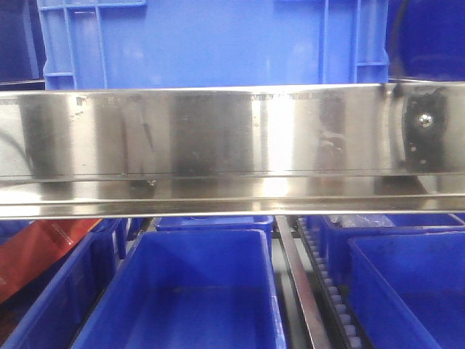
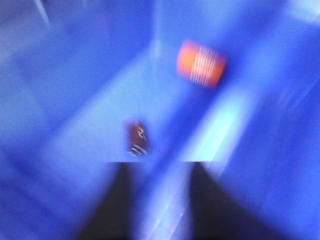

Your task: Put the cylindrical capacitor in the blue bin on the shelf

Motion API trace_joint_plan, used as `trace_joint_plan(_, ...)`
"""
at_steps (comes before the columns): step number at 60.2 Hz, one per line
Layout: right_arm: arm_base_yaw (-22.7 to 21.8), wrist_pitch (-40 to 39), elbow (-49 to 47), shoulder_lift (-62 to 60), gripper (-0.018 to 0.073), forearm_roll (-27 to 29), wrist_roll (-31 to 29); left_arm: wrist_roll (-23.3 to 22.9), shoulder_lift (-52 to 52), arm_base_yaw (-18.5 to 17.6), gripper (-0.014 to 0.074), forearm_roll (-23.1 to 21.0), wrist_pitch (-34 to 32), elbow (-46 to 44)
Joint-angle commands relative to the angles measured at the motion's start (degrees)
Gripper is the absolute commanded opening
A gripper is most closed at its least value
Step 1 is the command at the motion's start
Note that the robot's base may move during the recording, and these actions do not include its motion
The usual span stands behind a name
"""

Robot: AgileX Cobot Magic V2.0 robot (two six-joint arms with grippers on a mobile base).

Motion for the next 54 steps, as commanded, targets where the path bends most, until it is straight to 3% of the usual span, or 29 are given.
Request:
trace_joint_plan(1, -0.4, -1.2, 0.6, -4.7, -0.0169, -0.2, 0.1, -0.4, -0.3, -0.1, -0.0111, 0.5, -0.7, -0.1)
trace_joint_plan(16, -0.4, -8.9, 15.2, -18.6, -0.0162, -3.1, 0.1, -0.4, -0.3, -0.1, -0.0111, 2.4, -0.7, -0.1)
trace_joint_plan(44, -0.4, -35.1, 64.0, -52.5, -0.0162, -3.3, 0.1, -0.4, -0.3, -0.1, -0.0111, 2.5, -0.7, -0.1)
trace_joint_plan(54, -0.4, -39.5, 77.5, -63.0, -0.0162, -3.4, 0.1, -0.4, -0.3, -0.1, -0.0111, 2.5, -1.5, 1.2)
